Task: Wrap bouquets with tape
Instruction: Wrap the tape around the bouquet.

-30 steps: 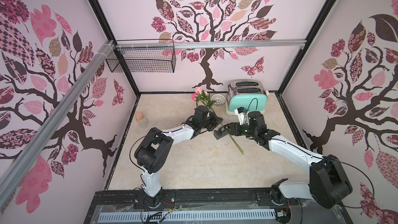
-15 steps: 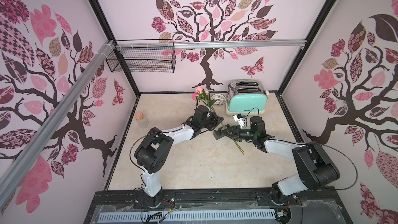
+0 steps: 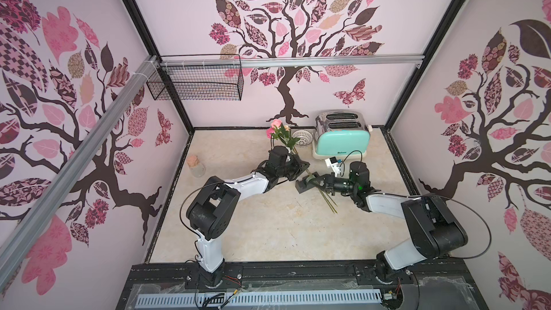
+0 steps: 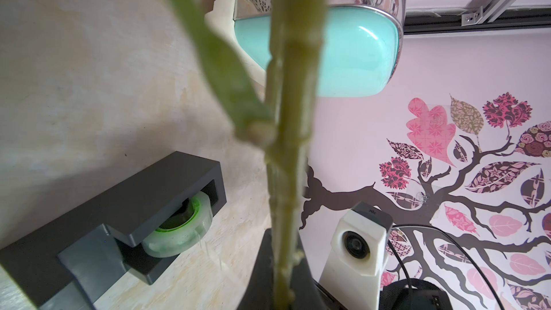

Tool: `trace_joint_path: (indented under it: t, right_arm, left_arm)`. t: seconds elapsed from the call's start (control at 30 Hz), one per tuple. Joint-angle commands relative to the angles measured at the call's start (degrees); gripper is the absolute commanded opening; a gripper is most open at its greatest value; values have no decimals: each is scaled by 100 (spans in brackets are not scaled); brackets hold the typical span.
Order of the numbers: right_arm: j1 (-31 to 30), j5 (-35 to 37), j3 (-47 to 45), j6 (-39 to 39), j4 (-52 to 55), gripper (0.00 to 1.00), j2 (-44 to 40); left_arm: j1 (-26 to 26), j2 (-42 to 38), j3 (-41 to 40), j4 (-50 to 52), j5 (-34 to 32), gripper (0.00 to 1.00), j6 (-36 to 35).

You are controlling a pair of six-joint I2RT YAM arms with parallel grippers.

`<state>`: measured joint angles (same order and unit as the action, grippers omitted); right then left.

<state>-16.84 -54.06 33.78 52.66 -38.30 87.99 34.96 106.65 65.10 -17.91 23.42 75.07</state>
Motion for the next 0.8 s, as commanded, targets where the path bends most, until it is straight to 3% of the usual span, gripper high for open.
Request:
trace_joint_path:
  t: [0.0, 0.07, 0.1, 0.27, 0.53, 0.77]
  right_arm:
    - [-55, 290, 491, -1211, 1403, 0, -179]
    - [-202, 831, 841, -2222, 2543, 0, -385]
    - [-302, 1119, 982, -2612, 2967, 0, -455]
    - [-1070, 3272, 1419, -4026, 4211, 0, -741]
    - [-2190, 6509, 1535, -4767, 4547, 0, -789]
    - [-2798, 7920, 1435, -5241, 4202, 0, -914]
  left_arm:
    - [-65, 23, -102, -207, 22, 27, 9]
    - [-68, 1, -124, -111, -21, 42, 33]
    - [-66, -8, -113, -44, -47, 44, 43]
    - [-69, -64, -74, 297, -139, 45, 120]
    - [-74, -116, 201, 1159, -212, 37, 10]
    - [-69, -74, 326, 1431, -185, 27, -18]
